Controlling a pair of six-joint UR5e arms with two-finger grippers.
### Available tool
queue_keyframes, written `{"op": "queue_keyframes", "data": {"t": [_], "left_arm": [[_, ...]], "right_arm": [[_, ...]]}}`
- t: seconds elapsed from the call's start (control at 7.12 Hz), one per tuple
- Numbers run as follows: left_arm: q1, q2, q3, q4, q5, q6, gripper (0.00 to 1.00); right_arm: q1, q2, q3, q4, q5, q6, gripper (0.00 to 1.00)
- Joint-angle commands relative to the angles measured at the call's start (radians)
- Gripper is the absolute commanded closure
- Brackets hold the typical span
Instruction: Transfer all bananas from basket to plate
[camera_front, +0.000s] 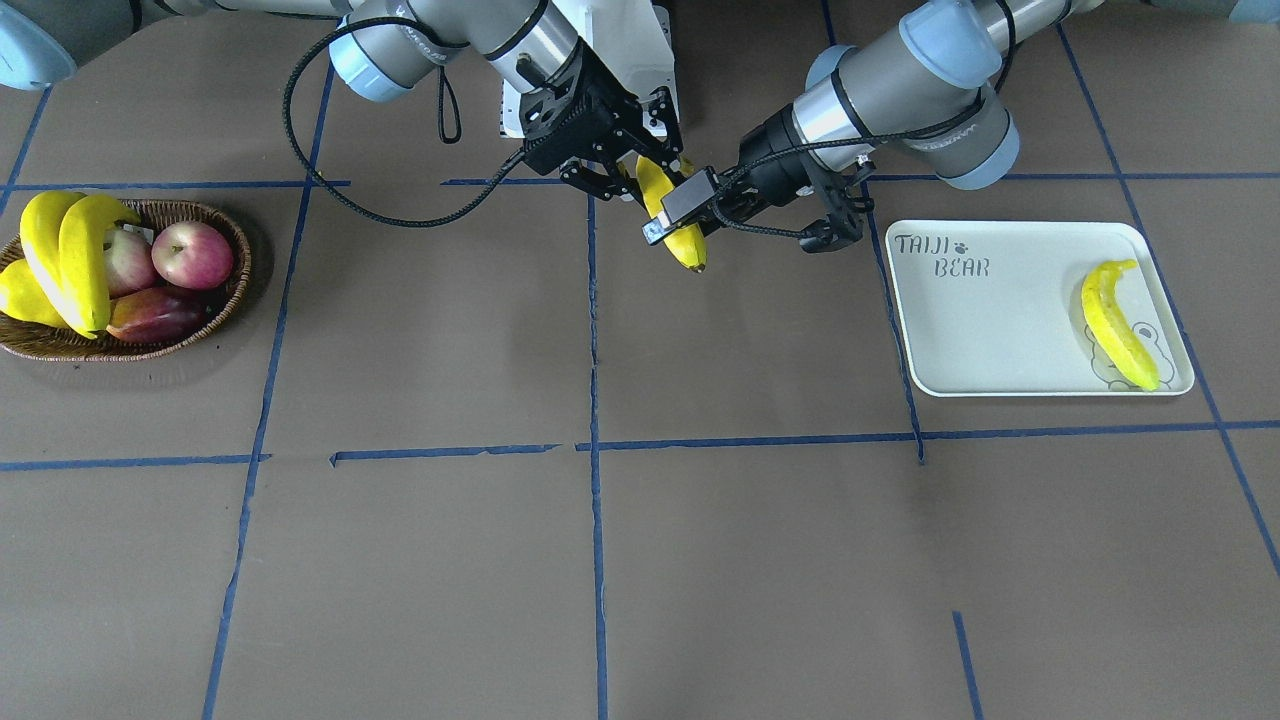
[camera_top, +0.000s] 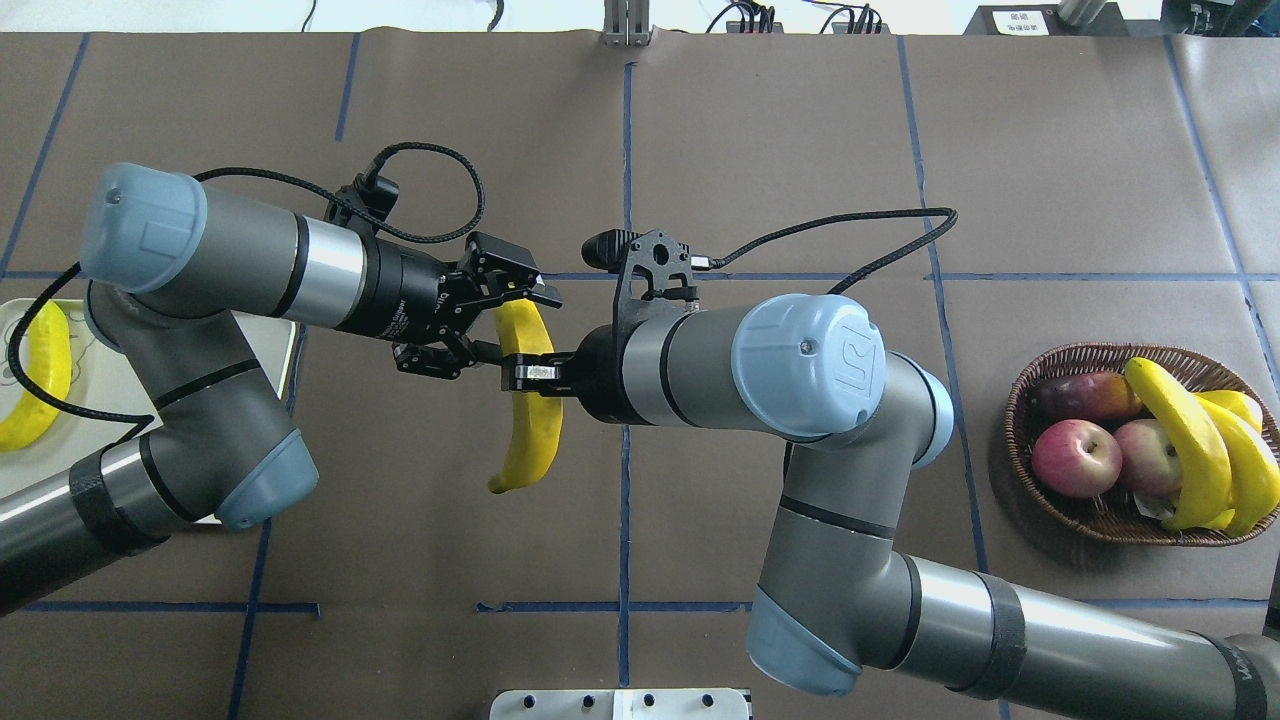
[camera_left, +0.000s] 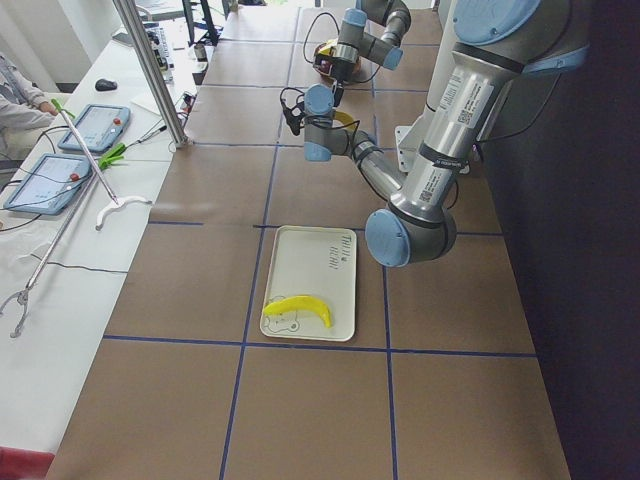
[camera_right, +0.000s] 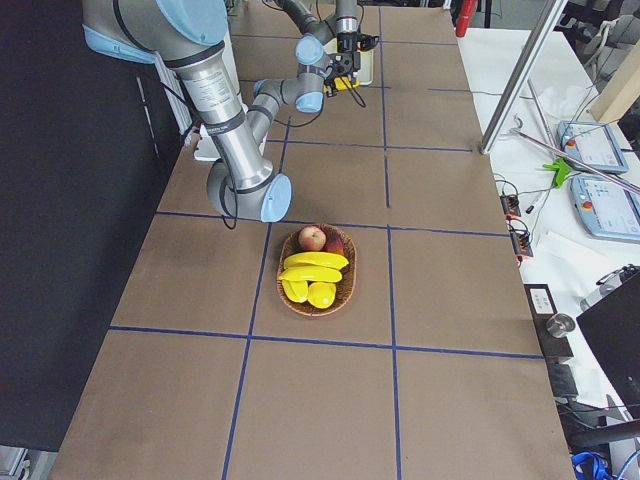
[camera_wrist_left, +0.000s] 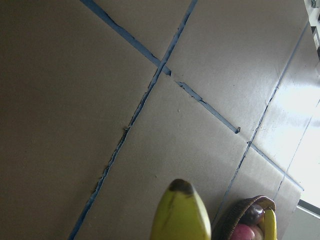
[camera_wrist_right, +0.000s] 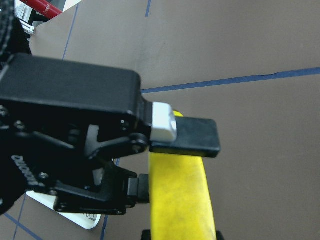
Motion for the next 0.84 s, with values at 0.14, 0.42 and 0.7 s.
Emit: {"op": "queue_keyframes", "data": {"t": [0.14, 0.42, 0.7], "left_arm": [[0.005, 0.003, 0.003, 0.000, 0.001, 0.000, 0.26], [0.007, 0.002, 0.002, -0.002, 0.000, 0.001, 0.44], [0.007, 0.002, -0.001, -0.002, 0.000, 0.001, 0.79]], "right_arm": [[0.000, 0.000, 0.002, 0.000, 0.000, 0.000, 0.97], [0.000, 0.000, 0.000, 0.000, 0.000, 0.000, 0.97], [-0.002, 0.000, 0.000, -0.003, 0.000, 0.000, 0.92]]}}
